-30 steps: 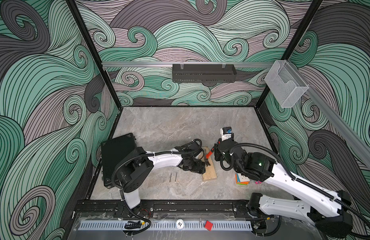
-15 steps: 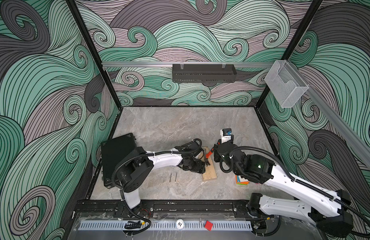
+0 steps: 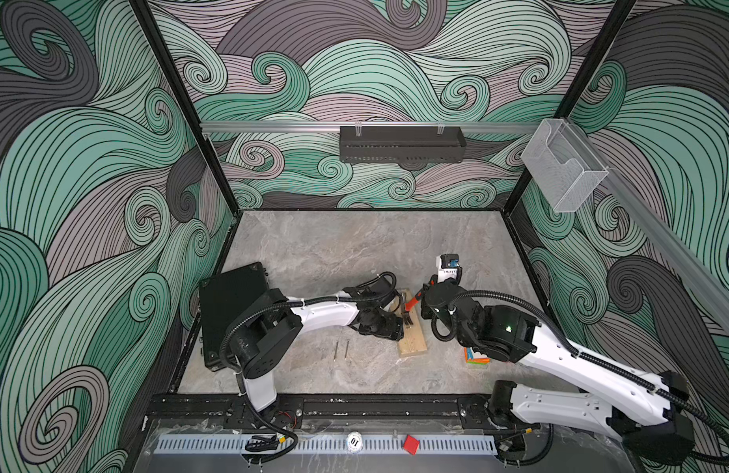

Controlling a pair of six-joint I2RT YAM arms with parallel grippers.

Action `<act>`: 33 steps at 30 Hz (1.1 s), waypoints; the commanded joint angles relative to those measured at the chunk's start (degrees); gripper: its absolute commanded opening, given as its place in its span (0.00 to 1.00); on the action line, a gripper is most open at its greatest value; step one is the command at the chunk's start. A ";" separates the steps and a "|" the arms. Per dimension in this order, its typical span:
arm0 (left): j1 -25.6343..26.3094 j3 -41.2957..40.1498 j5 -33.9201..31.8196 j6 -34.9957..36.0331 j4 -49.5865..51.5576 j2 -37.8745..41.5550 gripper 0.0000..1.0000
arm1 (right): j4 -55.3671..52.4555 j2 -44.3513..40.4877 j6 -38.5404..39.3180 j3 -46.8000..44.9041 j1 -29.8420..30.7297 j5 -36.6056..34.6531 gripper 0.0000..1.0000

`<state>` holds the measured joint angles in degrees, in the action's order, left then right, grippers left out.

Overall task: Use a claw hammer to pull out a nail
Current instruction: Remove the nail from the mounting plate.

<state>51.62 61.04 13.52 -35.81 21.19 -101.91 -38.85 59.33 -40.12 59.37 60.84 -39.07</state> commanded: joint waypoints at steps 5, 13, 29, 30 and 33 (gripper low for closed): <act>-1.77 -0.05 -1.89 -1.35 3.31 -0.70 0.84 | -1.64 0.00 -3.06 1.46 1.28 -1.53 0.01; -2.40 0.50 -1.55 -2.44 3.79 -2.36 0.84 | -2.62 -0.53 -3.91 1.29 2.77 -2.17 0.01; -2.60 1.45 -1.56 -1.86 4.90 -3.35 0.84 | -4.92 -1.43 -3.46 1.53 4.28 -3.92 0.01; -2.62 1.45 -1.49 -1.86 4.92 -3.30 0.84 | -4.53 -1.66 -3.39 1.30 4.28 -3.95 0.01; -2.58 1.45 -1.25 -1.85 4.83 -3.16 0.84 | -3.74 -2.09 -3.38 -0.02 4.65 -3.87 0.01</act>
<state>49.50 62.08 14.87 -38.00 21.89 -102.98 -41.60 58.72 -43.13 59.37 64.77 -41.95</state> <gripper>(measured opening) 0.844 0.204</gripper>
